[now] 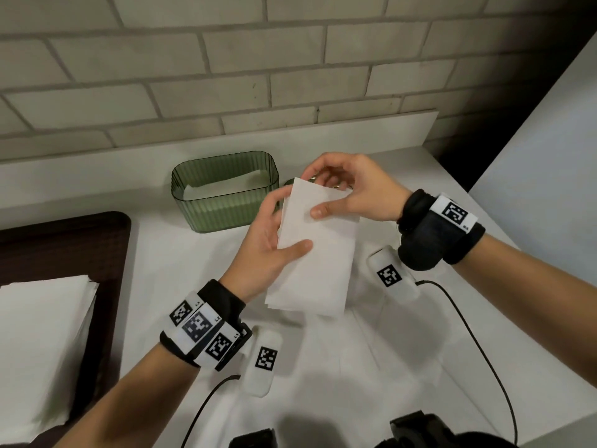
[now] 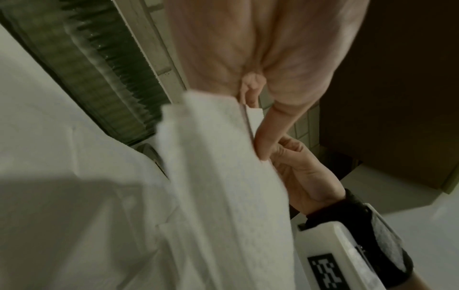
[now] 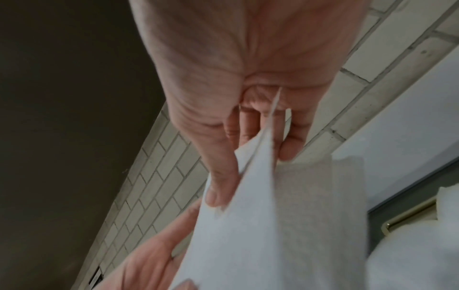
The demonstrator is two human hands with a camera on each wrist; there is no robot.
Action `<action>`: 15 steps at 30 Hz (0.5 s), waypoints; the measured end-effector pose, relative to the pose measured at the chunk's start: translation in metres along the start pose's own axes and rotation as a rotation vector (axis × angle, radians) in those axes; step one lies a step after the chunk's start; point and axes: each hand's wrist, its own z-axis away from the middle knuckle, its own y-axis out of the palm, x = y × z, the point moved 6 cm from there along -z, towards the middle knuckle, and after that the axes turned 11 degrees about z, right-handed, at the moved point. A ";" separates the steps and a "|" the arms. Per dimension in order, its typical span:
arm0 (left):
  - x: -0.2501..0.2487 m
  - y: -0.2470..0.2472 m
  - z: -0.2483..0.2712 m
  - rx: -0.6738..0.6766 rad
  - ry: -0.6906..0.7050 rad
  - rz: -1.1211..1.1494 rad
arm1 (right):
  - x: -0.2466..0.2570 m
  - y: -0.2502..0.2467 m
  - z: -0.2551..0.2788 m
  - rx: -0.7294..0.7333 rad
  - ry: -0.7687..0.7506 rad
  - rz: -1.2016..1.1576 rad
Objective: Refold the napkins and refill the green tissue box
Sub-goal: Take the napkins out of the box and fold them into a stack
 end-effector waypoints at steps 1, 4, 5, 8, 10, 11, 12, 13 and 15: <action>-0.001 0.000 0.001 0.010 -0.009 0.005 | 0.000 0.001 0.000 -0.009 -0.012 0.094; -0.002 -0.003 0.003 0.037 -0.048 -0.007 | -0.002 0.009 -0.001 0.098 0.037 0.139; -0.002 -0.005 0.003 0.039 -0.068 -0.021 | -0.002 0.014 -0.002 0.154 0.048 0.090; -0.001 -0.021 0.006 0.031 -0.178 -0.091 | 0.002 0.025 -0.009 0.183 0.019 0.024; -0.006 -0.041 0.009 0.012 -0.263 -0.179 | 0.005 0.027 -0.022 0.108 0.001 -0.004; -0.012 -0.055 0.010 -0.011 -0.290 -0.229 | 0.003 0.026 -0.032 0.053 0.008 -0.016; -0.023 -0.071 0.009 -0.053 -0.293 -0.283 | 0.002 0.024 -0.041 -0.002 0.017 -0.022; -0.035 -0.090 0.004 -0.119 -0.272 -0.355 | 0.002 0.021 -0.051 -0.051 0.021 -0.024; -0.068 -0.128 -0.010 -0.282 -0.141 -0.523 | 0.007 0.017 -0.071 -0.112 0.004 -0.038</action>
